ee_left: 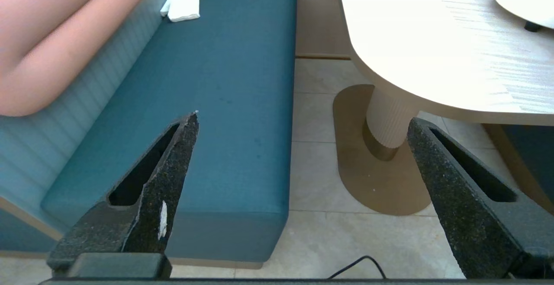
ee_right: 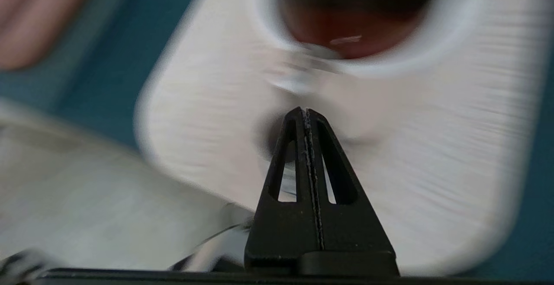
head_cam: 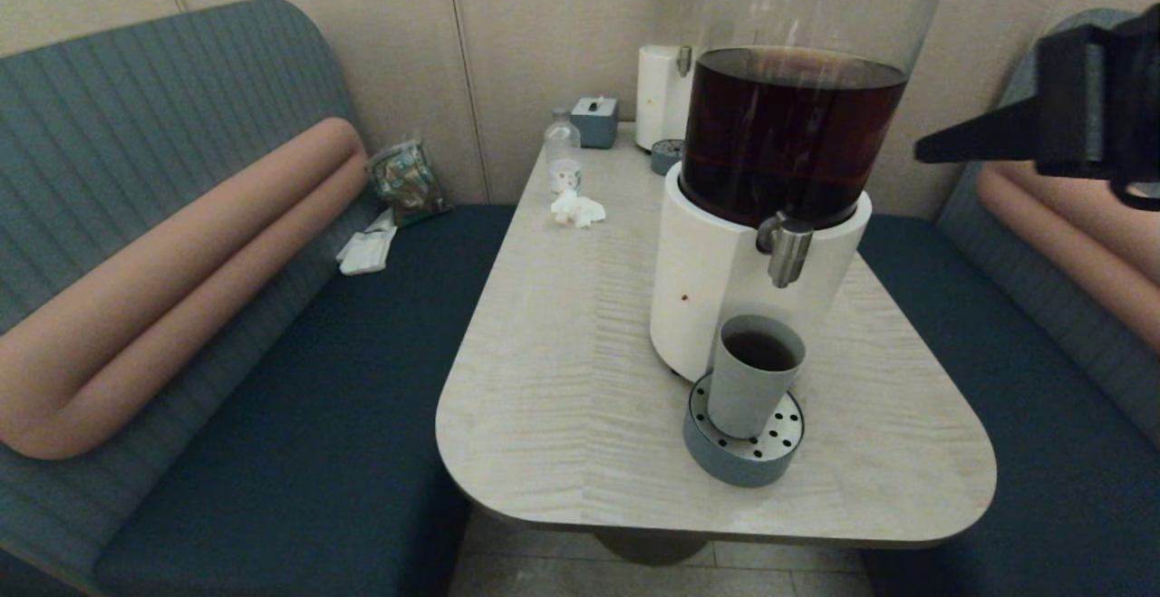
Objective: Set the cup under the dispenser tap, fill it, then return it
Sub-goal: Place the cup next to the water dispenser
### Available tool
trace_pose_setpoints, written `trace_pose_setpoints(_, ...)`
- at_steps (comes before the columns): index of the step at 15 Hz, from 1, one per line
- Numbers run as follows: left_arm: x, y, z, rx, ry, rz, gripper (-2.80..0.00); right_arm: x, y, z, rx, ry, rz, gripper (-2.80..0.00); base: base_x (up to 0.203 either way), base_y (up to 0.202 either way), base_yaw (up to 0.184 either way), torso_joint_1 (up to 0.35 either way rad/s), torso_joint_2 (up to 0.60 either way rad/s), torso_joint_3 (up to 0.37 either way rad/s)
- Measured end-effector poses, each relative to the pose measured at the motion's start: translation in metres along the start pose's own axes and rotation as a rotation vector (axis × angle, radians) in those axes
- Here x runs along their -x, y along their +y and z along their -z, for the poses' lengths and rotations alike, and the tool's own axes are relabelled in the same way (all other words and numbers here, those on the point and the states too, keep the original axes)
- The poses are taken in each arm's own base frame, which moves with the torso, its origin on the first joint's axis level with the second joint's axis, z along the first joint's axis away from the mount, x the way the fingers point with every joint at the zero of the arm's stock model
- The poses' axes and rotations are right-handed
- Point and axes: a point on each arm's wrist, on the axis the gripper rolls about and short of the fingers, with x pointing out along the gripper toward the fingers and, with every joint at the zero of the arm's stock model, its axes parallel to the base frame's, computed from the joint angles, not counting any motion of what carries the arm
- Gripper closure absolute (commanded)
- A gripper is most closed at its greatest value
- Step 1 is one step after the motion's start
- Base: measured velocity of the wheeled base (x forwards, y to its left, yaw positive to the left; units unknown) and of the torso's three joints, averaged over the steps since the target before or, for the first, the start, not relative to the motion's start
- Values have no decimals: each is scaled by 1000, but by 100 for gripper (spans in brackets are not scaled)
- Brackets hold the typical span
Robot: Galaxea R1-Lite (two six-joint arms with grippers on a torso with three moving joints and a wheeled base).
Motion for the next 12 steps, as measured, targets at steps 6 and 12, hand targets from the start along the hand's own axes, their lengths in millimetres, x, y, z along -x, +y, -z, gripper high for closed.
trace_pose_setpoints(6, 0, 0, 0, 0, 0, 0, -280, 129, -55, 34, -35, -283, 394, 0, 0, 0, 0, 0, 0, 0)
trace_pose_setpoints(12, 0, 0, 0, -1, 1, 1, -280, 204, -75, 142, -134, -439, 700, 0, 0, 0, 0, 0, 0, 0)
